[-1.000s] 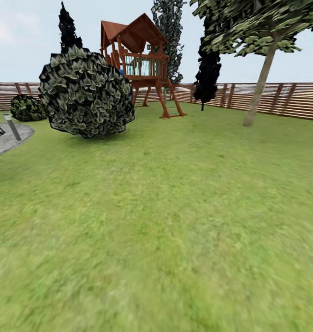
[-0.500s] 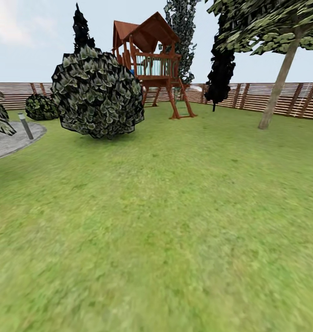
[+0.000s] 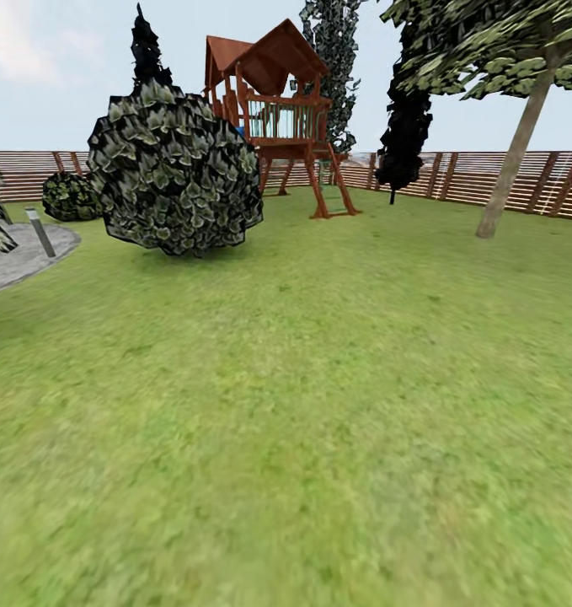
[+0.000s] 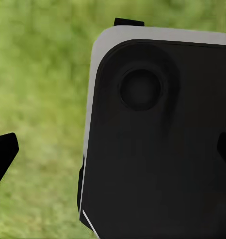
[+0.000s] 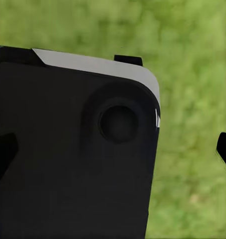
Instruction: Take the three Easter eggs out of the wicker basket on the lawn in the garden, then place them on the lawn next to a single tree (choose any tree) so that all three eggs are next to the same tree and none are left in the basket.
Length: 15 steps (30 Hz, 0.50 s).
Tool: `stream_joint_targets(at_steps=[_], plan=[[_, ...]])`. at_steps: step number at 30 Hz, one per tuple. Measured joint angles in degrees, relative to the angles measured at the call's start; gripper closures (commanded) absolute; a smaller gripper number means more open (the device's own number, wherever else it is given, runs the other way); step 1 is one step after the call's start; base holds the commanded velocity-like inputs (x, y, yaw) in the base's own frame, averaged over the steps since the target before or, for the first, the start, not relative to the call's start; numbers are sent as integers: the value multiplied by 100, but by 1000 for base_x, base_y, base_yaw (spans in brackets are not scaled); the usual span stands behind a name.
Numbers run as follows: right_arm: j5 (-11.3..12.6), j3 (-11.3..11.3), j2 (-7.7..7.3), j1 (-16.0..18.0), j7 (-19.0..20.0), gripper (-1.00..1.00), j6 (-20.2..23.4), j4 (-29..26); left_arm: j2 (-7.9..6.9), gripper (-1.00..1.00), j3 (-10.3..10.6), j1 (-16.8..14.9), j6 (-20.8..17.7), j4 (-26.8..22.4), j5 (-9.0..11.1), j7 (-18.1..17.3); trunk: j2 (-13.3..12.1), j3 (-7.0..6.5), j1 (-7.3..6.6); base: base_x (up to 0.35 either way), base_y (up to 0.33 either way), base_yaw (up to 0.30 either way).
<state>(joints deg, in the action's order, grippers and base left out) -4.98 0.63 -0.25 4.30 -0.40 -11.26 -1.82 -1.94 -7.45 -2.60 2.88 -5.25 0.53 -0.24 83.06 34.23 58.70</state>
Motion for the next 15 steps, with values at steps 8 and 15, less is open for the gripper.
stream_joint_targets(at_steps=[8,15], plan=[[4,-2,0,-2,0,-100,0,-5,0,-100,0,0,0,0,0,0,0,0,0,324,0,-35],[4,-2,0,0,0,-100,3,-7,0,-100,0,0,0,0,-1,0,0,0,0,324,0,-11]])
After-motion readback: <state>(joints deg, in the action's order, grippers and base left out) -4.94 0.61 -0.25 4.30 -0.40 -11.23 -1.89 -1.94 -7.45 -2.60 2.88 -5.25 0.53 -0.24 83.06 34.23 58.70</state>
